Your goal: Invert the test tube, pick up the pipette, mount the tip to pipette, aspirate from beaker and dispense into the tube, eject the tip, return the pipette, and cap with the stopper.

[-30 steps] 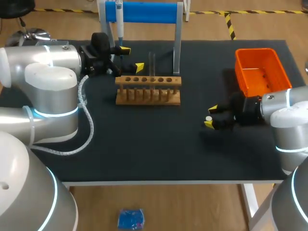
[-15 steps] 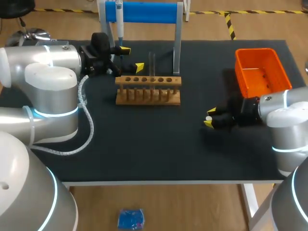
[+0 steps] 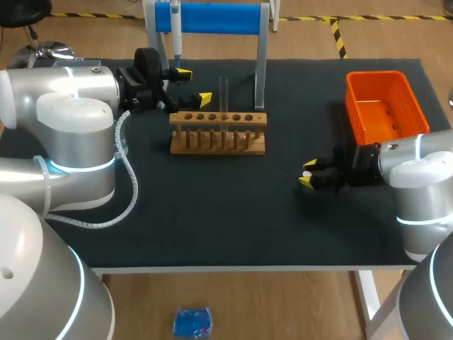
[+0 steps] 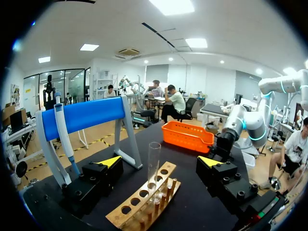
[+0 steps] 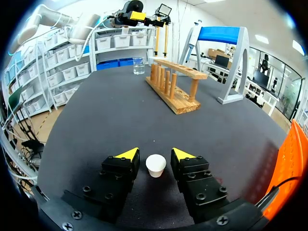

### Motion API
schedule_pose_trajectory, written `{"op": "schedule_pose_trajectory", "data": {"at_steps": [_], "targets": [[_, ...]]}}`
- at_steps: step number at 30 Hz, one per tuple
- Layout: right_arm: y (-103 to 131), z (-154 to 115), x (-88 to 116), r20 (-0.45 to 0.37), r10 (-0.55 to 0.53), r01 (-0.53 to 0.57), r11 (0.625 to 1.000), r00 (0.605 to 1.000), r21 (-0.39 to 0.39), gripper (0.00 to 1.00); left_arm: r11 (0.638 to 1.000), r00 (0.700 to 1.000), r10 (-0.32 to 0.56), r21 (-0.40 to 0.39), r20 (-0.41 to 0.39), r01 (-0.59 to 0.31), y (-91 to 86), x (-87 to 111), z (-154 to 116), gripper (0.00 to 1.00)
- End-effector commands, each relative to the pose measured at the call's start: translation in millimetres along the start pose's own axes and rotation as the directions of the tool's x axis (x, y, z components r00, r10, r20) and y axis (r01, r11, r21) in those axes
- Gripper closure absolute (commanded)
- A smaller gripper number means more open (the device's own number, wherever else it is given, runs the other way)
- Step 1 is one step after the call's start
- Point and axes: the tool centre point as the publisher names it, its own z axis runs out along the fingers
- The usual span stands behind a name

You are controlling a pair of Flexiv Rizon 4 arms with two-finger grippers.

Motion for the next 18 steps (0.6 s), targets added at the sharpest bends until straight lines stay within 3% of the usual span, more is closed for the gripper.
{"op": "schedule_pose_trajectory", "data": {"at_steps": [1, 8, 10, 13, 18], "targets": [[-1.2, -2.2, 1.8, 0.006, 0.000, 0.000, 1.000, 1.000, -0.002, 0.60, 1.000, 1.000, 0.001, 0.007, 0.005, -0.001, 1.8, 0.9, 1.2, 0.00], [-1.8, -2.7, 1.6, 0.009, 0.001, -0.001, 1.000, 1.000, -0.001, 0.63, 1.000, 1.000, 0.001, 0.007, 0.005, -0.001, 1.8, 0.9, 1.2, 0.00], [-2.2, -2.6, 1.5, 0.009, 0.000, 0.000, 1.000, 1.000, 0.000, 0.71, 1.000, 1.000, 0.001, 0.007, 0.005, -0.001, 1.8, 0.9, 1.2, 0.00], [-2.4, -2.8, 1.5, 0.012, 0.000, 0.000, 1.000, 1.000, 0.001, 0.98, 1.000, 1.000, 0.001, 0.007, 0.005, -0.001, 1.8, 0.9, 1.2, 0.00], [-3.3, -2.7, 0.7, 0.013, -0.002, 0.002, 1.000, 1.000, 0.003, 1.00, 1.000, 1.000, 0.001, 0.007, 0.005, -0.001, 1.8, 0.9, 1.2, 0.00]]}}
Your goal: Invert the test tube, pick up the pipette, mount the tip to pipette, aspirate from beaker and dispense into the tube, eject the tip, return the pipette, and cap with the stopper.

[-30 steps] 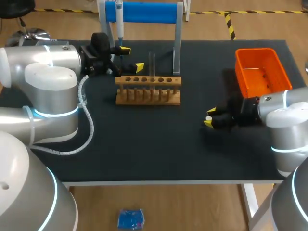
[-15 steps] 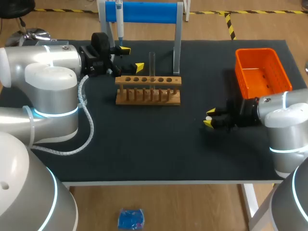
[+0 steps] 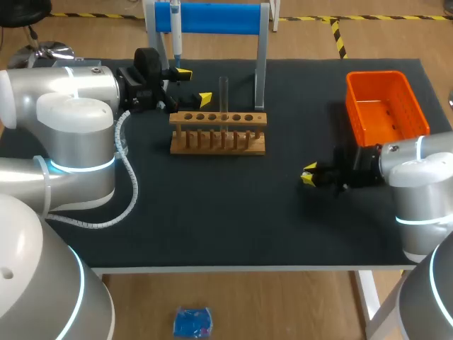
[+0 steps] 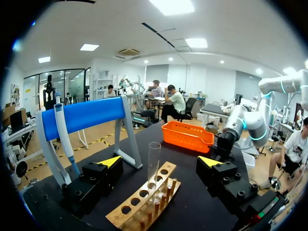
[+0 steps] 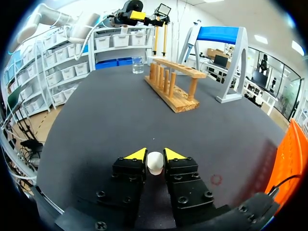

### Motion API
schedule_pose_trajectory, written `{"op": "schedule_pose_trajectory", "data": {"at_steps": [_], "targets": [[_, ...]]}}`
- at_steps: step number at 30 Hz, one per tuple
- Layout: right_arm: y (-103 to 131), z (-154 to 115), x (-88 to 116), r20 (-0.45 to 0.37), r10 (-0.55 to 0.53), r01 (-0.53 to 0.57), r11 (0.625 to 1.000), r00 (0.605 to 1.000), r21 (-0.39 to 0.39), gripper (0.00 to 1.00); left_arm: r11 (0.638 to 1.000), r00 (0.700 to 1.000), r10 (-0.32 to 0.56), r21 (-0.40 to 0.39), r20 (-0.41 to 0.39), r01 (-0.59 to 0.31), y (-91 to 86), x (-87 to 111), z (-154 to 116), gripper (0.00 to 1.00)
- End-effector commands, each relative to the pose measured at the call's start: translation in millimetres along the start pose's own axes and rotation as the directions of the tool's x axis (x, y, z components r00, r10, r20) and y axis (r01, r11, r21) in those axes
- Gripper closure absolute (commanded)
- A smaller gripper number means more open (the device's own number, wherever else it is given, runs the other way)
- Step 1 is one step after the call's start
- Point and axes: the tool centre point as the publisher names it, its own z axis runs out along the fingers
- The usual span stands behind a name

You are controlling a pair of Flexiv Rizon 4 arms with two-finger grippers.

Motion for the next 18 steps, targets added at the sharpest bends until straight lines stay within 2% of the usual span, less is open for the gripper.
{"op": "schedule_pose_trajectory", "data": {"at_steps": [1, 11, 18], "targets": [[-1.2, -1.0, 0.1, 0.001, 0.000, 0.000, 1.000, 1.000, -0.001, 1.00, 1.000, 1.000, 0.001, 0.007, 0.005, -0.001, 1.8, 0.9, 1.2, 0.00], [10.6, -7.6, 0.7, 0.010, -0.001, 0.002, 1.000, 1.000, -0.013, 1.00, 1.000, 1.000, 0.001, 0.007, 0.005, -0.001, 1.8, 0.9, 1.2, 0.00], [48.1, -29.3, -2.0, 0.020, -0.009, 0.009, 1.000, 1.000, -0.020, 1.00, 1.000, 1.000, 0.001, 0.007, 0.005, -0.001, 1.8, 0.9, 1.2, 0.00]]}}
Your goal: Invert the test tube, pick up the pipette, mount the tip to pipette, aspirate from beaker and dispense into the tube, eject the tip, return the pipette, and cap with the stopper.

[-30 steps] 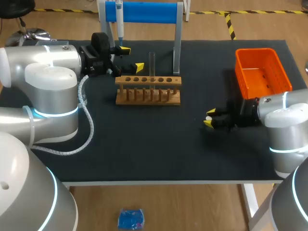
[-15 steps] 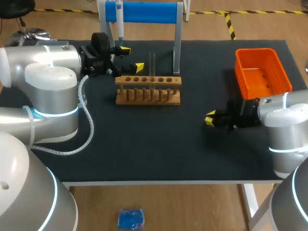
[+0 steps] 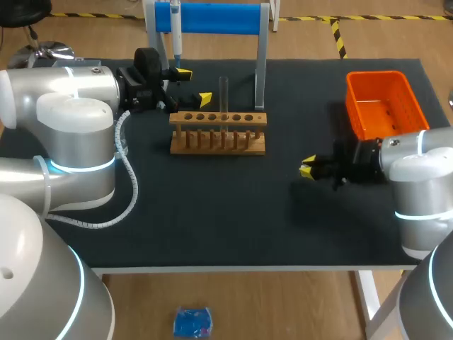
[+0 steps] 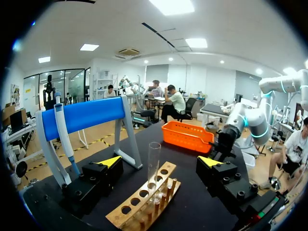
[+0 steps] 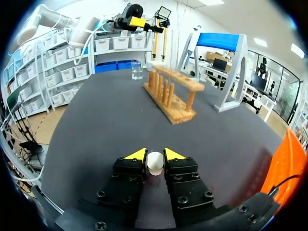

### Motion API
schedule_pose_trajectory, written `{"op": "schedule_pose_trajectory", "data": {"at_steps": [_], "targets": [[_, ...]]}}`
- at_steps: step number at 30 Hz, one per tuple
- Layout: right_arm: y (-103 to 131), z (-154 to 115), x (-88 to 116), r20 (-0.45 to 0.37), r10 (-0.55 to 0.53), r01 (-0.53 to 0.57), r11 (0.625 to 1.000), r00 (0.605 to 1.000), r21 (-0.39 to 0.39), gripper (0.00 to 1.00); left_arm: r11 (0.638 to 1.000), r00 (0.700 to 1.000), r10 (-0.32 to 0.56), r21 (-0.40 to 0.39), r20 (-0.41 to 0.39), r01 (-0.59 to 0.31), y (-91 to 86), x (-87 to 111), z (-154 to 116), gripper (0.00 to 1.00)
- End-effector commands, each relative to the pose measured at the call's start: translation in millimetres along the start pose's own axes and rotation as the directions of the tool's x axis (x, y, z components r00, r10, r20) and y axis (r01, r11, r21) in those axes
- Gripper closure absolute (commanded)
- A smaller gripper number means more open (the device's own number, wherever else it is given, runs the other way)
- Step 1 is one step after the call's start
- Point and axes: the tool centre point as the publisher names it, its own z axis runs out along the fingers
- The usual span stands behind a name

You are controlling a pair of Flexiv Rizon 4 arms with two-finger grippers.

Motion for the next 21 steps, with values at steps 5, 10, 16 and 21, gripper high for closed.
{"op": "schedule_pose_trajectory", "data": {"at_steps": [5, 10, 16, 21], "targets": [[61.9, -39.1, -1.1, -0.011, -0.006, 0.006, 1.000, 1.000, -0.010, 1.00, 1.000, 1.000, 0.001, 0.007, 0.005, -0.001, 1.8, 0.9, 1.2, 0.00], [104.4, -50.5, -4.3, -0.026, -0.025, 0.025, 1.000, 0.999, -0.003, 1.00, 1.000, 1.000, 0.001, 0.007, 0.005, -0.001, 1.8, 0.9, 1.2, 0.00], [152.7, -55.1, -12.6, -0.069, -0.041, 0.039, 0.999, 0.997, -0.036, 1.00, 1.000, 1.000, 0.001, 0.007, 0.005, -0.001, 1.8, 0.9, 1.2, 0.00], [184.4, -50.7, -22.3, -0.090, -0.045, 0.043, 0.999, 0.995, -0.025, 1.00, 1.000, 1.000, 0.001, 0.007, 0.005, -0.001, 1.8, 0.9, 1.2, 0.00]]}}
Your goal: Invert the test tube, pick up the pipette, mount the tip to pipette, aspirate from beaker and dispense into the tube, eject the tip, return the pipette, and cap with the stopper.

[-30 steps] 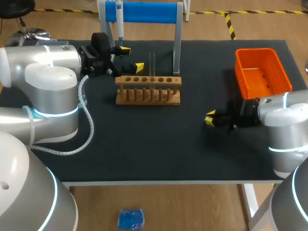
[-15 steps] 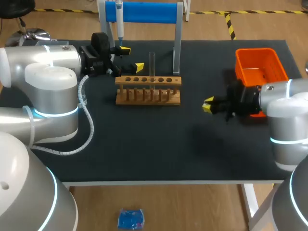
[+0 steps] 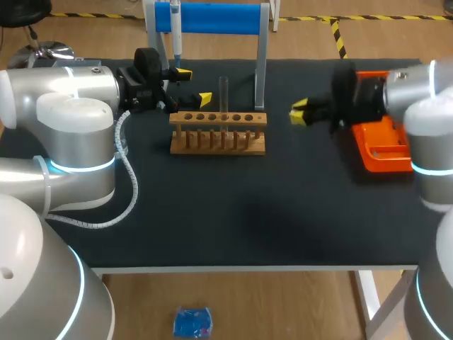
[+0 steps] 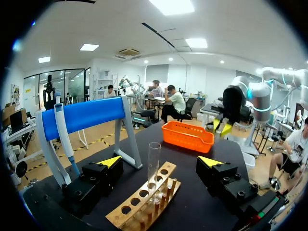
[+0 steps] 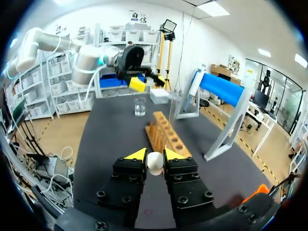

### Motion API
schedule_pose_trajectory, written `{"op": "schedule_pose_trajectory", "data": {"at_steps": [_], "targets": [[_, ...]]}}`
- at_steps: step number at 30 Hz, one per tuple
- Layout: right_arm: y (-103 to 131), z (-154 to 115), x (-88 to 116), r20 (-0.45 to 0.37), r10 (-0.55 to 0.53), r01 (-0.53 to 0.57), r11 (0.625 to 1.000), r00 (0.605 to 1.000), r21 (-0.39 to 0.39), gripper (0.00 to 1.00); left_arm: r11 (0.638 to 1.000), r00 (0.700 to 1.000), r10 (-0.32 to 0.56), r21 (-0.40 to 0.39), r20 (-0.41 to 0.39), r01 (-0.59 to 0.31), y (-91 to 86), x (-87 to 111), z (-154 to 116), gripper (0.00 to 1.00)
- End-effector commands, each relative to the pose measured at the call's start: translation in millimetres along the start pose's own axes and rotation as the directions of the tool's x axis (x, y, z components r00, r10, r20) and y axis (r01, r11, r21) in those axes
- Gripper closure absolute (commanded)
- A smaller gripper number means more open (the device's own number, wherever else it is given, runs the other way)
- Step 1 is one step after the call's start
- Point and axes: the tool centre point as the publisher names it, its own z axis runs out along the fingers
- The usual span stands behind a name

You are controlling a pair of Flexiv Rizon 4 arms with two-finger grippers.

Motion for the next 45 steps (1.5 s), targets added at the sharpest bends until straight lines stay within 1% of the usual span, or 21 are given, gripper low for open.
{"op": "schedule_pose_trajectory", "data": {"at_steps": [1, 7, 12, 18, 32, 45], "targets": [[29.3, 1.6, -13.4, -0.047, 0.003, -0.001, 0.999, 0.999, 0.045, 1.00, 1.000, 1.000, 0.001, 0.007, 0.006, -0.001, 1.9, 0.9, 1.2, 0.00], [59.4, 16.8, -18.9, -0.070, -0.017, 0.021, 0.999, 0.997, 0.050, 1.00, 1.000, 1.000, 0.001, 0.007, 0.006, -0.001, 1.9, 0.9, 1.2, 0.00], [81.1, 35.5, -22.1, -0.086, -0.042, 0.047, 0.998, 0.995, 0.053, 1.00, 1.000, 1.000, 0.001, 0.007, 0.006, -0.001, 1.9, 0.9, 1.2, 0.00], [98.1, 60.5, -25.6, -0.112, -0.053, 0.061, 0.995, 0.992, 0.076, 1.00, 1.000, 1.000, 0.001, 0.007, 0.006, -0.001, 1.9, 0.9, 1.2, 0.00], [110.7, 100.3, -35.8, -0.116, -0.067, 0.078, 0.993, 0.991, 0.091, 1.00, 1.000, 1.000, 0.001, 0.007, 0.006, -0.001, 1.9, 0.9, 1.2, 0.00], [114.9, 125.0, -44.3, -0.122, -0.066, 0.076, 0.994, 0.990, 0.079, 1.00, 1.000, 1.000, 0.001, 0.007, 0.006, -0.001, 1.9, 0.9, 1.2, 0.00]]}}
